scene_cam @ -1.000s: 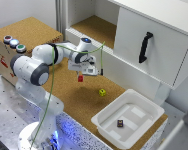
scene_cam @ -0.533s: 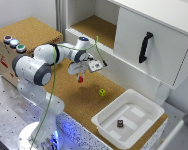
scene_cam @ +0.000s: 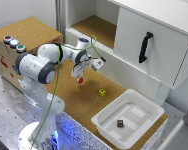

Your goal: Turn the pink block left

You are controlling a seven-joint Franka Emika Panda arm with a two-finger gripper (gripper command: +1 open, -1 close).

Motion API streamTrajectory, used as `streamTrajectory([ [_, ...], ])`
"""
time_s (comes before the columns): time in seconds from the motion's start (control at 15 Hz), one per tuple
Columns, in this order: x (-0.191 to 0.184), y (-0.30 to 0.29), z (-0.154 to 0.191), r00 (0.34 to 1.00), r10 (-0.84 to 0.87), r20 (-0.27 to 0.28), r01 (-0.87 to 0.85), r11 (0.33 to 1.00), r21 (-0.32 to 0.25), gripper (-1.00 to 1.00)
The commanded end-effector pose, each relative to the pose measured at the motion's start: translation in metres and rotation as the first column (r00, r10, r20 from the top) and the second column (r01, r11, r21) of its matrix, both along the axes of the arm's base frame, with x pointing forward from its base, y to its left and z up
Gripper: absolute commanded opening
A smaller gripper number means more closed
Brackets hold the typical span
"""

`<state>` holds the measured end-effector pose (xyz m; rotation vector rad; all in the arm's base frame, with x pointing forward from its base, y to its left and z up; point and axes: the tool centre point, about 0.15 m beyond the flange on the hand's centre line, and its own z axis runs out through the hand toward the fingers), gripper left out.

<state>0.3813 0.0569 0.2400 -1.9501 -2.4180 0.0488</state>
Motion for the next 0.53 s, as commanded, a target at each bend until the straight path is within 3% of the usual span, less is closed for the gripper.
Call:
streamTrajectory([
  [0.0, 0.030, 0.002, -0.009, 0.992, -0.117, -0.052, 0.114, 0.992, -0.053, -1.00],
  [0.07, 0.033, 0.003, -0.004, 0.985, -0.164, -0.059, 0.161, 0.986, -0.050, 1.00],
  [0.27, 0.033, 0.000, 0.011, 0.971, -0.232, -0.062, 0.231, 0.973, -0.027, 1.00],
  [0.47, 0.026, -0.004, 0.024, 0.968, -0.247, -0.047, 0.245, 0.968, -0.047, 1.00],
])
